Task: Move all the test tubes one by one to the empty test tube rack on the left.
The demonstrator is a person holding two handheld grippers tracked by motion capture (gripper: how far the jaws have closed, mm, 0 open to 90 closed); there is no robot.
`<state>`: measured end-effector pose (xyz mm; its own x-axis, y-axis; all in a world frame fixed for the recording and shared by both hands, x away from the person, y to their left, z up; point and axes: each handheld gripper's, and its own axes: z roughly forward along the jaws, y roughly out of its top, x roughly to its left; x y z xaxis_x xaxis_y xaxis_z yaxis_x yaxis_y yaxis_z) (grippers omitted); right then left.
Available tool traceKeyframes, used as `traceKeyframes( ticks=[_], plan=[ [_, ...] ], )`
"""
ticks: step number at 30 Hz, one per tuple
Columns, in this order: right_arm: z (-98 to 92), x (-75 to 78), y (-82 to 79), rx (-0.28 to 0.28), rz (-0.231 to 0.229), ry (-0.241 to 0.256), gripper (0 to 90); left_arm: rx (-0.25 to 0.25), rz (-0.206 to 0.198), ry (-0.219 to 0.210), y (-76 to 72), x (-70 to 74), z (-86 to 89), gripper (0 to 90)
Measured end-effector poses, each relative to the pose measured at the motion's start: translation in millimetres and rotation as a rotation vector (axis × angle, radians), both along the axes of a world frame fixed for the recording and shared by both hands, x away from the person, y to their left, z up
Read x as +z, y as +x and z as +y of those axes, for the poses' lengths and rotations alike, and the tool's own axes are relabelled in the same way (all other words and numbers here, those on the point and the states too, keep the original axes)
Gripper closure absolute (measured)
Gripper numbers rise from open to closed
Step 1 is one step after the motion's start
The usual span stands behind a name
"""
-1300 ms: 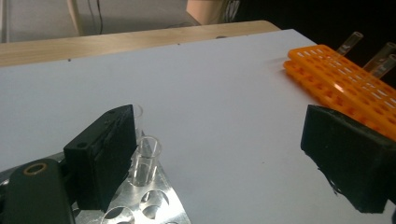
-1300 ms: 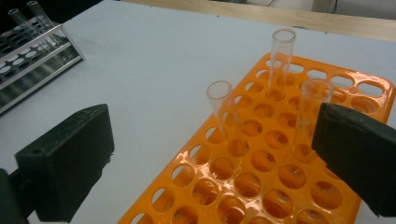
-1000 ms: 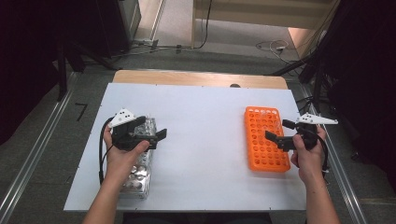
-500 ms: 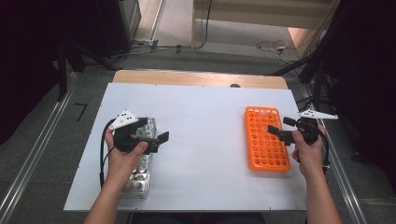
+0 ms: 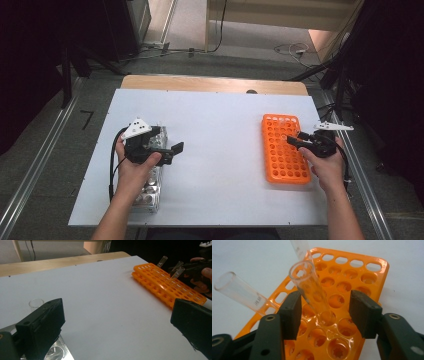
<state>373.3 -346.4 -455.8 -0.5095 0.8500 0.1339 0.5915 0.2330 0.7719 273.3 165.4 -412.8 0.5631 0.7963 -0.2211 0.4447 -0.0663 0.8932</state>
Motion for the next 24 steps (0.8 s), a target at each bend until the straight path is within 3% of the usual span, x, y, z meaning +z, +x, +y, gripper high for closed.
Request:
traceKeyframes(
  ticks=[4,7,14,24],
  plan=[
    [-0.3,-4.4,-3.0,0.005,-0.017,-0.021,53.1,-0.001,0.001,0.001,0.0,-0.2,0.0,0.0],
    [-3.5,-6.3,-5.0,0.007,-0.026,-0.005,60.5,-0.006,0.002,0.002,0.1,-0.5,-1.3,0.0],
    [1.9,-9.5,-6.8,-0.001,-0.088,-0.059,65.7,-0.021,0.005,0.016,-0.5,-1.0,-7.4,0.0],
    [3.0,-12.4,-8.1,-0.001,-0.112,-0.053,73.8,-0.024,0.004,0.017,-0.4,-0.9,-9.6,0.0]
  ],
)
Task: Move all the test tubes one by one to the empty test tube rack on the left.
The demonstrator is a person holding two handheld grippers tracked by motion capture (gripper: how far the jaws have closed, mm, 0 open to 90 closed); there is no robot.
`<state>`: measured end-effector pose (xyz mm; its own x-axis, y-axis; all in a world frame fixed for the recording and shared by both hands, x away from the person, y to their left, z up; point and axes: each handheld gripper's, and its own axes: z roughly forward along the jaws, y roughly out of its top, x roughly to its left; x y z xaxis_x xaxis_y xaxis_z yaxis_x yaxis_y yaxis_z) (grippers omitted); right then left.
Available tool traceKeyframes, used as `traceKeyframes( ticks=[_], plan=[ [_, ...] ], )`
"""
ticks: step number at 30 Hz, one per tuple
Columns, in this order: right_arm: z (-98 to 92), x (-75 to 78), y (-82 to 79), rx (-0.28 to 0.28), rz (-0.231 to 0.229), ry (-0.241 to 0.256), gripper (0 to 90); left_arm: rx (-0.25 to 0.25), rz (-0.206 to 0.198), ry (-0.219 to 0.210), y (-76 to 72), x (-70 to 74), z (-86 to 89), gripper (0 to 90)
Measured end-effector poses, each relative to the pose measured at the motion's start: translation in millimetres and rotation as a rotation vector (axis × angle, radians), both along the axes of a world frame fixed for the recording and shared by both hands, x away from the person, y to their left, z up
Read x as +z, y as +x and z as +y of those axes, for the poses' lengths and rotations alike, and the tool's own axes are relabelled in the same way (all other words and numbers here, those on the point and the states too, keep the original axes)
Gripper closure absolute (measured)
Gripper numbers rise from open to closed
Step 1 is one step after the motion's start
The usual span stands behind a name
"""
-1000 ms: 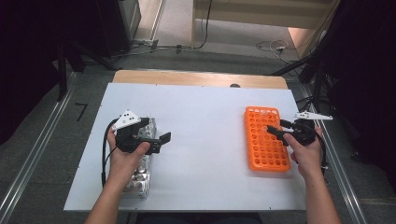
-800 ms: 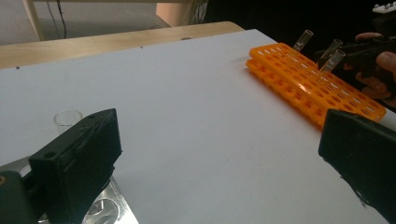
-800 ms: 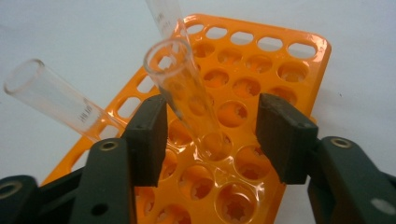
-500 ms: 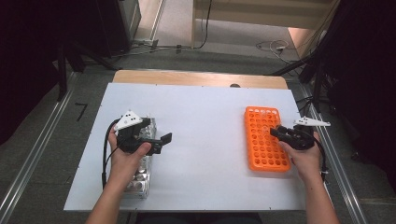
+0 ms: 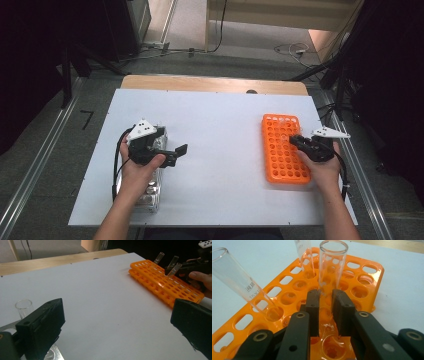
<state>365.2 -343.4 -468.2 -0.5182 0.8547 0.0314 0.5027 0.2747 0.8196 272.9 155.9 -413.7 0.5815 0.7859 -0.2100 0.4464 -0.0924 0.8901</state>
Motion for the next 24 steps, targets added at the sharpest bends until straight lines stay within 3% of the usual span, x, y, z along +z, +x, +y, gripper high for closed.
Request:
traceKeyframes(
  ticks=[10,16,24],
  plan=[
    [-4.1,0.6,-1.1,0.007,-0.001,0.033,74.1,-0.004,-0.003,0.004,1.2,0.6,-1.5,0.0],
    [-8.5,5.8,-3.0,0.008,-0.009,0.072,74.2,-0.011,-0.006,0.004,-0.3,1.5,-4.0,0.0],
    [-9.8,16.5,-5.7,0.001,-0.013,0.083,74.3,-0.016,-0.009,0.007,-1.8,2.7,-4.0,0.0]
  ],
)
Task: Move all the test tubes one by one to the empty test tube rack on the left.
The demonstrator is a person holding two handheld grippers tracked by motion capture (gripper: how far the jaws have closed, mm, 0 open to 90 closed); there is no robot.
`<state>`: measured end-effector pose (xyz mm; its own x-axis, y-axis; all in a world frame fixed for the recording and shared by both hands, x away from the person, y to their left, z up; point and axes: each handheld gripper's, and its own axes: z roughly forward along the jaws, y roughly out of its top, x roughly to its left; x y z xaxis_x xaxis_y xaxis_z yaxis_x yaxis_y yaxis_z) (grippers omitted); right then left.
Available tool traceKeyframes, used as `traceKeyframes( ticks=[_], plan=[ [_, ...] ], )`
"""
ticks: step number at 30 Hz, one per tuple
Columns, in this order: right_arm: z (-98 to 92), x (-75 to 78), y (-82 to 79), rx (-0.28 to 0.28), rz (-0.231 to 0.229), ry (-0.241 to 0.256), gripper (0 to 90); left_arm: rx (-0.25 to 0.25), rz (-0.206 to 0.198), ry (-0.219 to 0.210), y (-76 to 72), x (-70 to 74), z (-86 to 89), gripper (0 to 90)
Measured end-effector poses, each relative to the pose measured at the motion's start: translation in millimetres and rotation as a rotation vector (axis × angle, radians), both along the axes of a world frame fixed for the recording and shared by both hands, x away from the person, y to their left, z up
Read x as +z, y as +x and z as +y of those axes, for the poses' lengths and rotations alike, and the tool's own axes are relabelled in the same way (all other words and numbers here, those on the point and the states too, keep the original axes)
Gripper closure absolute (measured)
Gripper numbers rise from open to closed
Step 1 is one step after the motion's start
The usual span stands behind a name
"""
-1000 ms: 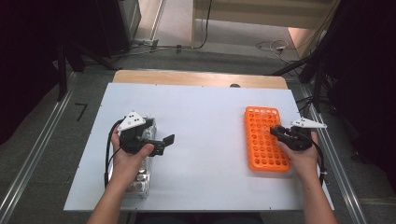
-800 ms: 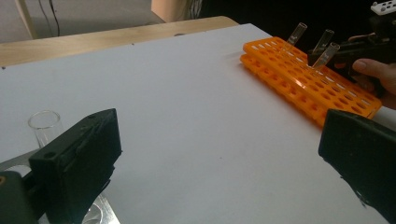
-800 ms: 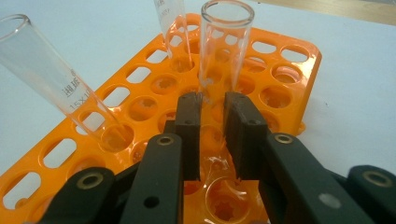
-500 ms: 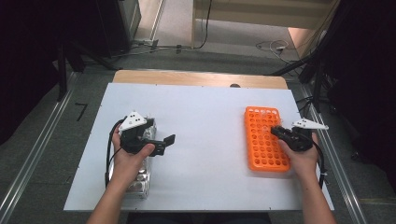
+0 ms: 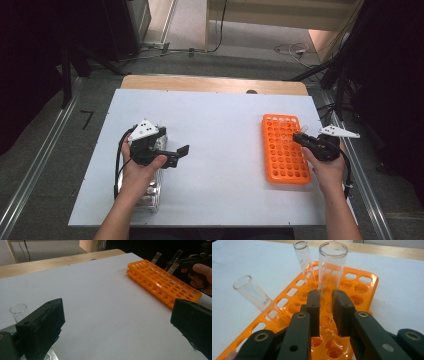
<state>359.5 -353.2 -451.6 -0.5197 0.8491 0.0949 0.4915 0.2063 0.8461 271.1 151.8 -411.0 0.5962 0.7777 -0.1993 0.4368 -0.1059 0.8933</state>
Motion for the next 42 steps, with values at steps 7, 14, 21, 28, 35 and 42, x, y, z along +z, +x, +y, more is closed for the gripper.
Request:
traceKeyframes(
  ticks=[7,14,21,28,35,42],
  plan=[
    [-5.9,14.0,-4.1,-0.010,-0.012,0.026,74.2,-0.002,-0.003,0.000,-1.1,1.5,0.2,0.0],
    [-3.3,29.4,-11.0,0.007,-0.017,0.030,74.2,-0.006,-0.009,-0.002,-2.1,3.0,-1.7,0.0],
    [4.1,46.7,-21.7,0.022,-0.035,0.019,74.3,-0.007,-0.013,-0.007,-3.3,5.2,-1.4,0.0],
    [13.3,64.3,-31.0,0.054,-0.058,0.024,74.3,-0.017,-0.020,-0.005,-4.4,7.7,-2.4,0.0],
    [29.4,75.5,-37.8,0.110,-0.071,0.029,74.3,-0.028,-0.023,-0.007,-5.4,10.0,-5.5,0.0],
    [54.4,75.2,-42.2,0.183,-0.064,0.022,74.3,-0.045,-0.025,-0.006,-8.2,10.6,-11.3,0.0]
  ],
)
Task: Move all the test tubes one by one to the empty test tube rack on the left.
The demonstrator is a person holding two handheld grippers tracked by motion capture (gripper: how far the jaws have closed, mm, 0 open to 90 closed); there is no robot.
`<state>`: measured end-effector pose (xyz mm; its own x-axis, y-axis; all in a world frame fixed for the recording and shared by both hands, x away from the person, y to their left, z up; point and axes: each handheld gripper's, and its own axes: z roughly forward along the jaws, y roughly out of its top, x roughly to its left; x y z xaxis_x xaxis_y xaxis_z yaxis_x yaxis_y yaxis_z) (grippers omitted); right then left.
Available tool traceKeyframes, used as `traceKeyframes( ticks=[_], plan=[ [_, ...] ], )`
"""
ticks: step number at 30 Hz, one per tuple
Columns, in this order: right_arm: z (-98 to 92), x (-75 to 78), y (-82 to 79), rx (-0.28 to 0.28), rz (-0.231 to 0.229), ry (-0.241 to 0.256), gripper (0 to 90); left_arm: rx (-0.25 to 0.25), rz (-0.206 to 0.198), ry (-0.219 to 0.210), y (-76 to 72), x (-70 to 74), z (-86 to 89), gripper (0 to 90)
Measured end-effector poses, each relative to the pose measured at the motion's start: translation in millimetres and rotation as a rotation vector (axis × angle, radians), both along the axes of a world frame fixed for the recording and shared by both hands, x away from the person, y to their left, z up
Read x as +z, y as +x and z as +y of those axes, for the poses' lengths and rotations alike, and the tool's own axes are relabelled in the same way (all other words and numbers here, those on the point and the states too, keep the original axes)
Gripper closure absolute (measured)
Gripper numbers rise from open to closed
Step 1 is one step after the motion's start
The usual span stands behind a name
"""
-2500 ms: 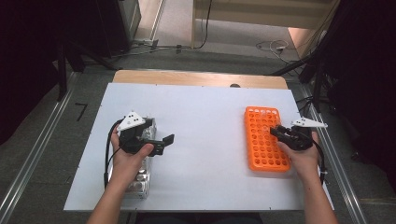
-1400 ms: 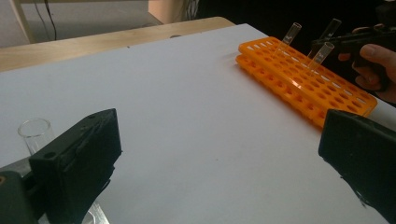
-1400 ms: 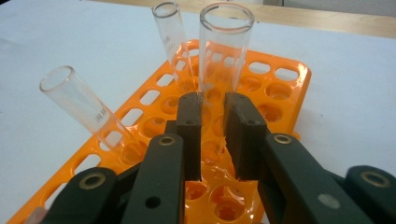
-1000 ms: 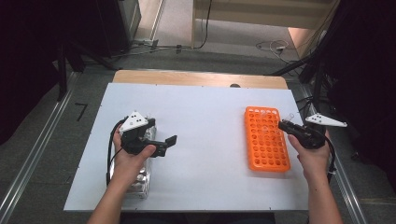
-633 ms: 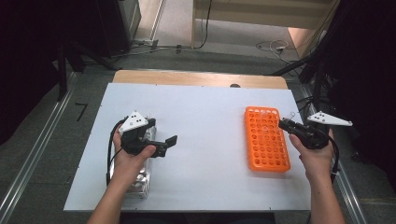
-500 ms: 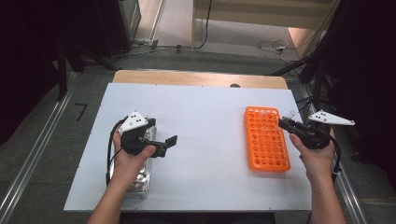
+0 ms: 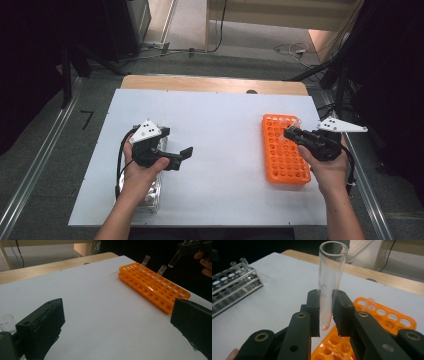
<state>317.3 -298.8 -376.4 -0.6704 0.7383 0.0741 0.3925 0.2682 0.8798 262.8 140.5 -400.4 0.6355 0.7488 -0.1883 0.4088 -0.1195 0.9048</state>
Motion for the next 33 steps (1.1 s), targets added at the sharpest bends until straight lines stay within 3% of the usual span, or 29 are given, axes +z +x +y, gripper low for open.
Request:
traceKeyframes(
  ticks=[8,33],
  plan=[
    [28.4,-9.7,-2.6,0.067,0.022,-0.022,74.3,-0.034,0.001,0.007,-1.4,0.1,-10.7,0.0],
    [86.6,-32.5,-15.8,0.218,0.071,-0.049,74.3,-0.094,0.015,0.008,-5.5,-0.6,-29.8,0.0]
  ],
)
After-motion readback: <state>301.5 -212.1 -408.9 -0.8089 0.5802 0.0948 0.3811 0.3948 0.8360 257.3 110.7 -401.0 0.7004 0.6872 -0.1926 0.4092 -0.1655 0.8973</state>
